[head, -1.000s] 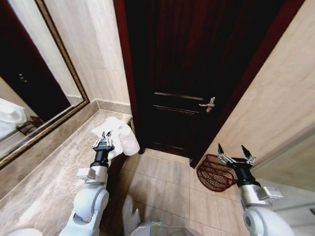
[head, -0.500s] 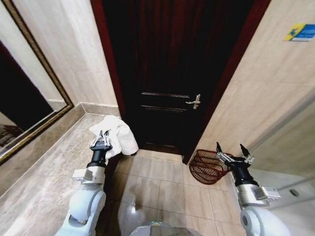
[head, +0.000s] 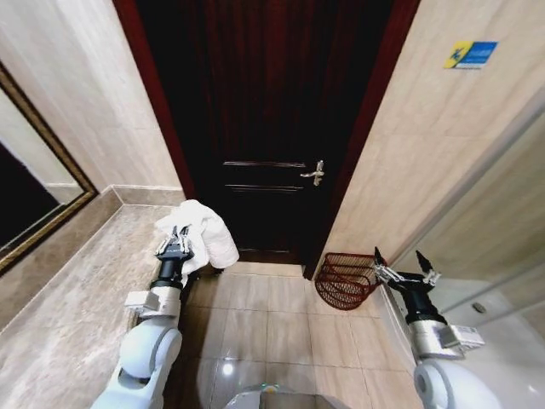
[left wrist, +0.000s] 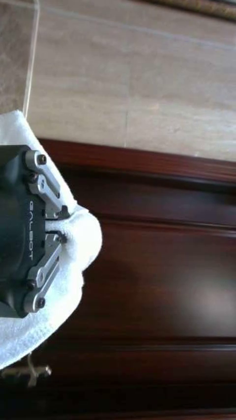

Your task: Discard the used towel into the hamper.

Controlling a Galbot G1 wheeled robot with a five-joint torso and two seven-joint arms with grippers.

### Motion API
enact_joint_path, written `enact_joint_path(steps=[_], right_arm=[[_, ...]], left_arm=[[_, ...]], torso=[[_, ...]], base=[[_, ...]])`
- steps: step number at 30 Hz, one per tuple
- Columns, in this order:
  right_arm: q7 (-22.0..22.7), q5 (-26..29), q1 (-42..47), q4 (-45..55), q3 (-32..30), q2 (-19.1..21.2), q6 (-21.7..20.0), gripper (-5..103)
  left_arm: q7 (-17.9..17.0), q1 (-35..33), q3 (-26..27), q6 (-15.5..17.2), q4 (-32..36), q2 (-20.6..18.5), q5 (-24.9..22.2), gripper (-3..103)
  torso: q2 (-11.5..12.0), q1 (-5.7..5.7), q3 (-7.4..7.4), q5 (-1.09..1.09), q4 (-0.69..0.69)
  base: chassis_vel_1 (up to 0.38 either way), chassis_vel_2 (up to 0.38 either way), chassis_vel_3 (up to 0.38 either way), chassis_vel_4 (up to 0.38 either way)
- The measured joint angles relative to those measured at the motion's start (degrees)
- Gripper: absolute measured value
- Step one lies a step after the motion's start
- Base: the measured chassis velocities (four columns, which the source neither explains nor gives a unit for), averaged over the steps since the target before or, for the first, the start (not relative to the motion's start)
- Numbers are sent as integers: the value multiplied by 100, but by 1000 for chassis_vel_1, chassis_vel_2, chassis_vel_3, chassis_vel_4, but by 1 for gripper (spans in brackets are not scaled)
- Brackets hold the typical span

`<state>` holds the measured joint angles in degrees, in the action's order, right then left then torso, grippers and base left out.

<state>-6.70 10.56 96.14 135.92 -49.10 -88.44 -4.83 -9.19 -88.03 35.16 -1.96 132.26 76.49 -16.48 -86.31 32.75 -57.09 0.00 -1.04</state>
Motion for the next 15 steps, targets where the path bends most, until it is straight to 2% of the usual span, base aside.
enact_joint_path(steps=[8,12,15], right_arm=[[19,109,169,71,-108,-28,-250,100],[40,118,275,66,-143,-70,-229,100],[51,106,454,115,-113,-205,-30,100]], left_arm=[[35,-48,-7,31,-88,-46,-322,7],[-72,-87,-30,81,-136,-101,-495,7],[-191,-133,-40,120,-205,-173,-586,7]], torso=[[0,0,0,0,0],[0,0,0,0,-1],[0,0,0,0,0]], base=[[-58,-62,-53,-52],[-46,-69,-57,-54],[-43,-27,-32,-28]])
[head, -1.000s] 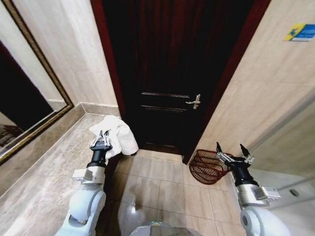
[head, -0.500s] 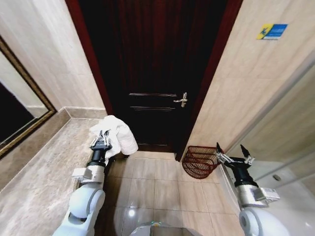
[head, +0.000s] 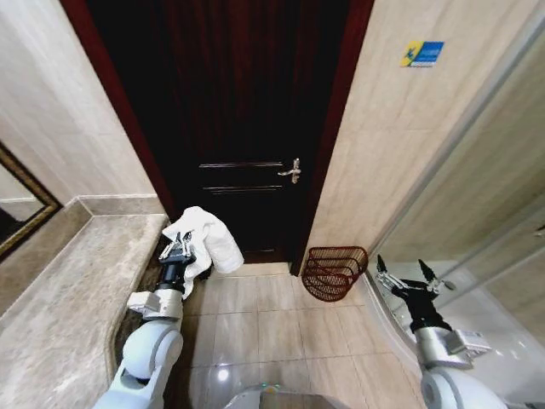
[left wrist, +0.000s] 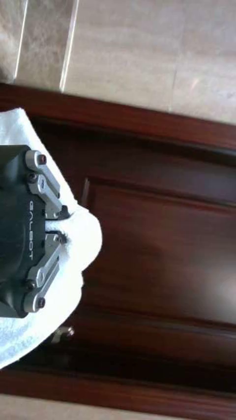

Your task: Discard the used towel into the hamper.

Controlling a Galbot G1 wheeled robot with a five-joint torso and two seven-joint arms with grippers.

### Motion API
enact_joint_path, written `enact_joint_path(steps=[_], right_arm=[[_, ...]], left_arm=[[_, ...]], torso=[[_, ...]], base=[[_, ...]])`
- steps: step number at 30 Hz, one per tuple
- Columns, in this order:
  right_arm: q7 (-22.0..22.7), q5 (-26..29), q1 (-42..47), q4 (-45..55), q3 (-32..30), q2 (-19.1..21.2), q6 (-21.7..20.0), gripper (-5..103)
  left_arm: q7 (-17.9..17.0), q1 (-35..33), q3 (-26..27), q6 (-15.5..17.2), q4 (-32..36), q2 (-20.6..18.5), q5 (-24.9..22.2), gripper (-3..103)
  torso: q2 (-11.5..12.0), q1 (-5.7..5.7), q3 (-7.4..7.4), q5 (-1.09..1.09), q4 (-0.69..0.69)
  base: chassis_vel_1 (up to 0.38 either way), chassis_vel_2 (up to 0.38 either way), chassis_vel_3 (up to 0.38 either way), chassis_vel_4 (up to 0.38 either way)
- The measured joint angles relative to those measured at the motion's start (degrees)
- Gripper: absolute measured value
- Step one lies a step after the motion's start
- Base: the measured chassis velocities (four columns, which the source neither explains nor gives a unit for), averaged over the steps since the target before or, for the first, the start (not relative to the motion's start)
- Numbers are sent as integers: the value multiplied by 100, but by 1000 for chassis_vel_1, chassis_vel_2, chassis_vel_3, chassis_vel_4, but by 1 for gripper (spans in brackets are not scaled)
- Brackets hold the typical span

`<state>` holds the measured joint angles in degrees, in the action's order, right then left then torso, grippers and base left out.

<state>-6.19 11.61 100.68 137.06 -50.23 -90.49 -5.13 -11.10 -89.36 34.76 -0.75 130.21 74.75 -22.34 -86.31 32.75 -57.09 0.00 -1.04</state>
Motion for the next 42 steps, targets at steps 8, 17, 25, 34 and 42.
enact_joint_path(steps=[8,17,25,34,42], right_arm=[[13,-109,284,215,46,-163,352,100],[39,-109,397,230,19,-175,455,100],[44,-108,460,231,7,-172,513,100],[-53,-85,419,221,20,-169,511,100],[-7,-68,427,219,49,-166,509,100]], left_arm=[[41,-314,66,-220,181,-126,-23,7],[112,-301,60,-339,19,-140,-37,7],[278,-182,-24,-291,3,-161,-35,7],[356,-150,-44,-254,-109,-167,-38,7],[498,-133,-46,-300,-203,-182,-91,7]], torso=[[0,0,0,0,-1],[0,-1,0,1,0],[0,0,0,0,0],[0,0,0,0,-1],[0,0,0,0,0]], base=[[-60,-54,-54,-58],[-34,-46,-44,-45],[-54,-54,-57,-60],[-39,-43,-41,-51],[-44,-43,-45,-43]])
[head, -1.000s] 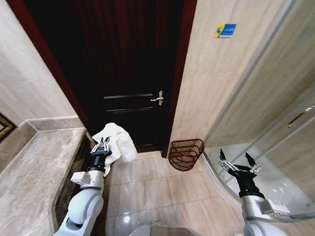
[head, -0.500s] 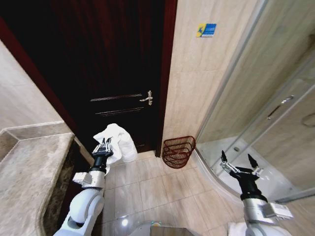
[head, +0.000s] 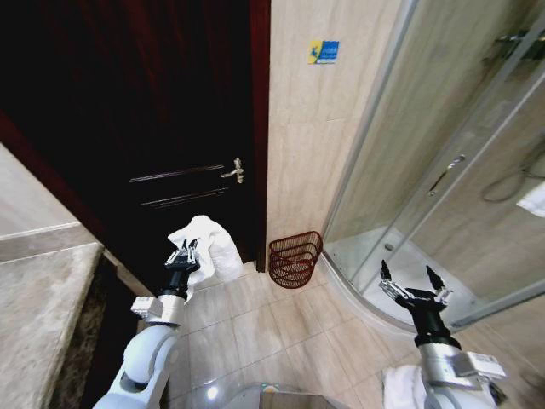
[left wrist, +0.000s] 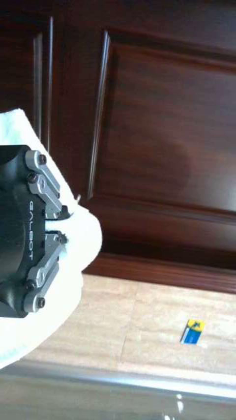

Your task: Discard the used towel into the hamper.

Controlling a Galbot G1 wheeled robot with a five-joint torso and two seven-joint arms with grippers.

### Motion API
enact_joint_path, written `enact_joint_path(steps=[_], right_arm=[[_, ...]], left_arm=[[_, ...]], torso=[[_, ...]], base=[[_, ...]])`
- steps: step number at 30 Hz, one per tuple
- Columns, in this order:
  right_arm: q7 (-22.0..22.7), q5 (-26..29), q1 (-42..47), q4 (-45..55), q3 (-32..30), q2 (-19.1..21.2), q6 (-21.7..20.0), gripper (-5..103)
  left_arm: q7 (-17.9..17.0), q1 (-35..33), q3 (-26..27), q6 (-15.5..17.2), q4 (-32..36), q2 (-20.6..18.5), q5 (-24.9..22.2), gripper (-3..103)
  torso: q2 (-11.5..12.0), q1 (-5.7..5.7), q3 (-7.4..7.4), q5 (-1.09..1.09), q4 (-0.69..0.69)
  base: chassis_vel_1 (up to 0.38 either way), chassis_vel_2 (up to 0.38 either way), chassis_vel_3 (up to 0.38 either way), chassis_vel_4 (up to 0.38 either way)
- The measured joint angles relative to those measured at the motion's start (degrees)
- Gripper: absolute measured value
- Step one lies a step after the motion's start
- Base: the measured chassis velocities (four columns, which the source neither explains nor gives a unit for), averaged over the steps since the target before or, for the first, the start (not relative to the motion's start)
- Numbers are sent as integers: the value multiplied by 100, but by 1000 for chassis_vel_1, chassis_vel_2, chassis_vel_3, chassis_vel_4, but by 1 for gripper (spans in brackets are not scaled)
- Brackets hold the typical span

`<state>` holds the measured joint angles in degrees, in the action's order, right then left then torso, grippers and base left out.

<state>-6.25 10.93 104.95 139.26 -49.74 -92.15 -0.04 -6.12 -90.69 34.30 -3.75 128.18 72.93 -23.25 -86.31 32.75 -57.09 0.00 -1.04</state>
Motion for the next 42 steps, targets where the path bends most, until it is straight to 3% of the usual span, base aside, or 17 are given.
enact_joint_path(steps=[14,21,42], right_arm=[[170,-120,-27,-30,74,1,-29,100],[255,-122,-40,-53,65,2,-12,100],[304,-133,-60,-99,62,1,50,100]], left_arm=[[237,-26,44,-34,15,-70,-96,7],[644,41,39,-206,-99,-125,-248,7],[669,29,50,-301,-58,-89,-216,7]], torso=[[0,0,0,-1,-1],[0,0,0,0,0],[1,2,-1,0,0]], base=[[-17,-19,-13,-17],[0,0,0,0],[-40,39,40,-38]])
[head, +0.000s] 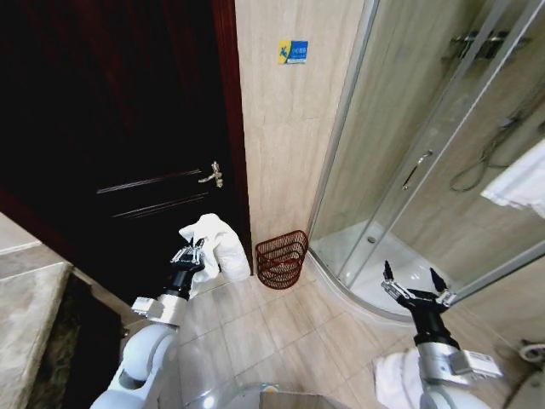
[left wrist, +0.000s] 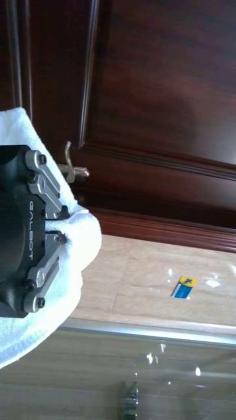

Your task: Discard the used towel into the hamper.

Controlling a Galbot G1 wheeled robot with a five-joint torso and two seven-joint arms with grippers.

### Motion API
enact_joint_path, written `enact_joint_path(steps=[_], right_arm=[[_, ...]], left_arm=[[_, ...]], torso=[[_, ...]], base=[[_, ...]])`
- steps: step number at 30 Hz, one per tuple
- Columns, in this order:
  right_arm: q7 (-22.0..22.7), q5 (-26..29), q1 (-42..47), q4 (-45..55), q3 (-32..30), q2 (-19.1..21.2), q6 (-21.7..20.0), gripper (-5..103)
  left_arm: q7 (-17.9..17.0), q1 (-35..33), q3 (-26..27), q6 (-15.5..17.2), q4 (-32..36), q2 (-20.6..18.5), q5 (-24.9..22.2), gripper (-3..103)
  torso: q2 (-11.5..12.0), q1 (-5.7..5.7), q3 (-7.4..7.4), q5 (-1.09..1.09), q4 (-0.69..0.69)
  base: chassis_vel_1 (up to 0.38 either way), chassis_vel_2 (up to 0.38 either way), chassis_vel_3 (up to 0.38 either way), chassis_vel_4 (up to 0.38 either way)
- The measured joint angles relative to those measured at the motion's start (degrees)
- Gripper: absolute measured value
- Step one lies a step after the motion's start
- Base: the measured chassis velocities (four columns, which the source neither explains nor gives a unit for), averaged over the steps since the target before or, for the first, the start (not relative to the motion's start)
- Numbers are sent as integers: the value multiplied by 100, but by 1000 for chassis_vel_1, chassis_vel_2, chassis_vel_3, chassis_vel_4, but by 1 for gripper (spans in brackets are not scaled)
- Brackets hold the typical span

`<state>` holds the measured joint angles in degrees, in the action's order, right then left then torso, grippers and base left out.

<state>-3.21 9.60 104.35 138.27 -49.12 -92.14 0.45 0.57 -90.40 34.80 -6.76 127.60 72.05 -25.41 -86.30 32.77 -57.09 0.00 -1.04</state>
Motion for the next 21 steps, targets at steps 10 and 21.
enact_joint_path(steps=[10,21], right_arm=[[-1,6,-9,-9,-12,0,0,100],[13,45,4,-14,-90,0,40,100]], left_arm=[[-4,-13,14,-5,25,10,96,7],[17,4,-68,-3,45,68,207,7]], torso=[[0,-2,0,0,1],[0,-2,0,-1,0]], base=[[-79,82,81,-82],[-71,82,71,-82]])
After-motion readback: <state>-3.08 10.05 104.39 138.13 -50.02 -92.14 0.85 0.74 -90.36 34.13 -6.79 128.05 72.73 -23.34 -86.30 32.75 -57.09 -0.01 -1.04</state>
